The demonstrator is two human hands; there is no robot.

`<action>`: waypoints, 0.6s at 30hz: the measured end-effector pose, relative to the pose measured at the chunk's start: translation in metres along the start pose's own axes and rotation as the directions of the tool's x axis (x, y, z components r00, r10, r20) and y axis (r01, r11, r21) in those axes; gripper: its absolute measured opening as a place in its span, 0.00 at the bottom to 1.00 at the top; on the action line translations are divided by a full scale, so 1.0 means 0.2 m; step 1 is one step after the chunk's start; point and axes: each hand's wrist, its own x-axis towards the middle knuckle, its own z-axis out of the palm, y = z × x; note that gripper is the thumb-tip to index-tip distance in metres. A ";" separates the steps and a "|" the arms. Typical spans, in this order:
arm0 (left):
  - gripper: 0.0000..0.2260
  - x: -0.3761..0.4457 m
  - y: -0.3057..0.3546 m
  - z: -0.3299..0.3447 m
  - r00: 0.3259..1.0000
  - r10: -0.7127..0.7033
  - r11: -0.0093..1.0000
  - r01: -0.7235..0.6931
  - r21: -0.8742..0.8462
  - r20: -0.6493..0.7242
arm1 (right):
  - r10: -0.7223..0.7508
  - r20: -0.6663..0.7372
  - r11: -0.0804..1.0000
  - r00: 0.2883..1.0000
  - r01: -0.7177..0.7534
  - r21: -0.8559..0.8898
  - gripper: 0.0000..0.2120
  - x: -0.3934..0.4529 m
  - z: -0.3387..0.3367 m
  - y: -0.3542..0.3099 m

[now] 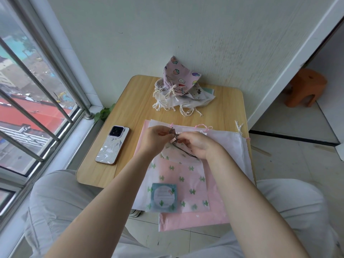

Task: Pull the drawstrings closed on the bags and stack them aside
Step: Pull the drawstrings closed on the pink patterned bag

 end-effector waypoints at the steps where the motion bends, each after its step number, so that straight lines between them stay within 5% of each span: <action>1: 0.06 0.00 0.00 0.00 1.000 -0.024 1.000 0.024 -0.017 0.009 | 0.007 -0.030 0.999 1.000 -0.006 0.031 0.07 0.00 -0.01 0.00; 7: 0.05 -0.01 -0.02 0.01 0.995 -0.094 0.996 0.094 0.000 0.035 | -0.042 -0.137 0.890 0.990 0.100 0.445 0.21 -0.01 -0.04 -0.04; 13: 0.06 -0.02 0.01 0.02 0.992 -0.121 0.993 0.122 -0.007 0.039 | -0.165 -0.176 0.666 0.971 0.241 0.706 0.19 -0.05 -0.04 -0.10; 15: 0.07 -0.01 -0.01 0.01 0.990 -0.139 0.990 0.139 0.010 0.022 | -0.136 -0.194 0.734 0.972 0.230 0.639 0.19 -0.06 -0.04 -0.12; 18: 0.07 0.00 -0.04 -0.01 0.988 -0.152 0.987 0.154 0.052 -0.038 | -0.187 -0.245 0.921 0.951 0.256 0.292 0.16 -0.05 -0.06 -0.11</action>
